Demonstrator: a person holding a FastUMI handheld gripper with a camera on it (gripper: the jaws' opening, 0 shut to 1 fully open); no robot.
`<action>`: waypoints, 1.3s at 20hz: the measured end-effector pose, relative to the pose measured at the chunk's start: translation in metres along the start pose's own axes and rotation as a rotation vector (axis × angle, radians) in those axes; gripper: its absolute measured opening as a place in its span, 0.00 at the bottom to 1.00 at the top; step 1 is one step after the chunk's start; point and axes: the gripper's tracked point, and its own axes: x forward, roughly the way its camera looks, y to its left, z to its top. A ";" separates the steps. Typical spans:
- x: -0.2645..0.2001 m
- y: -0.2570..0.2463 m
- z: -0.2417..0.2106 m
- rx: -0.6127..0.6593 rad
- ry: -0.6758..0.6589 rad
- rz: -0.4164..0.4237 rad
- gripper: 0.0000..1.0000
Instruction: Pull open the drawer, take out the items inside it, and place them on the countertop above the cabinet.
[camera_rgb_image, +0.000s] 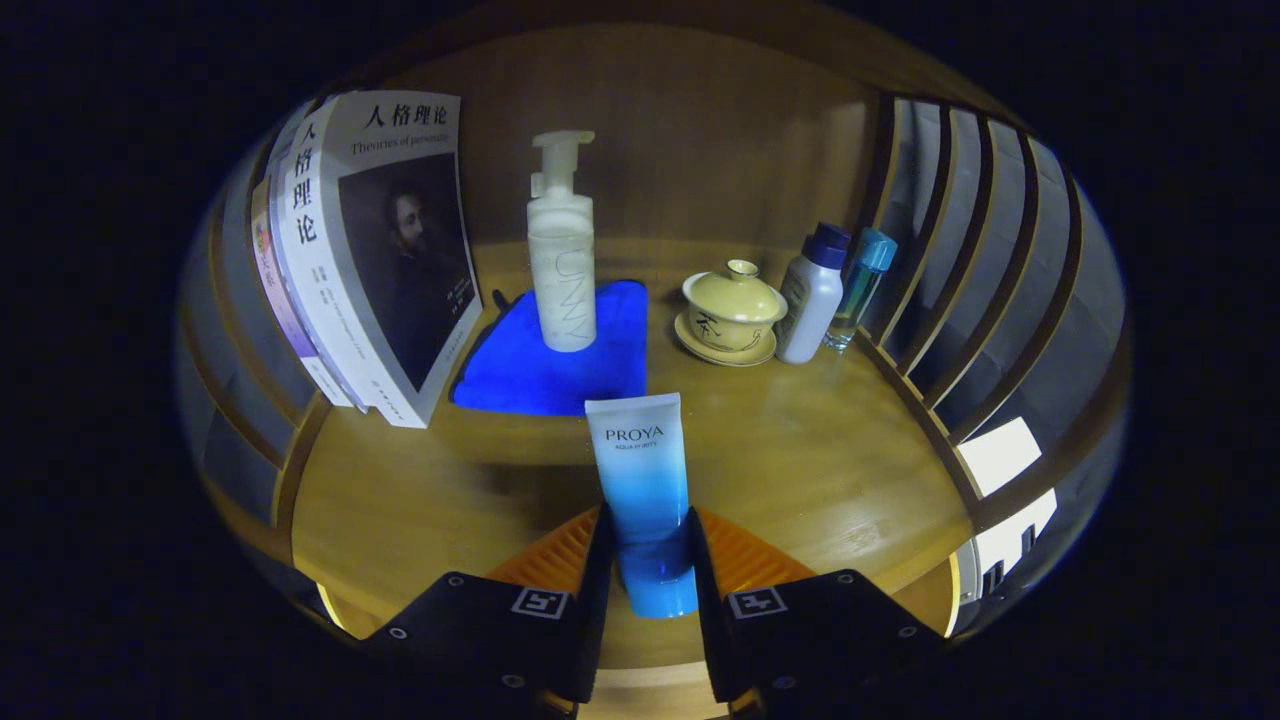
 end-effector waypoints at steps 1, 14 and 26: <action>0.000 -0.001 0.000 -0.010 0.003 -0.005 0.44; -0.038 -0.017 -0.001 -0.015 -0.098 0.050 0.85; -0.178 -0.053 -0.038 0.116 -0.496 0.164 0.95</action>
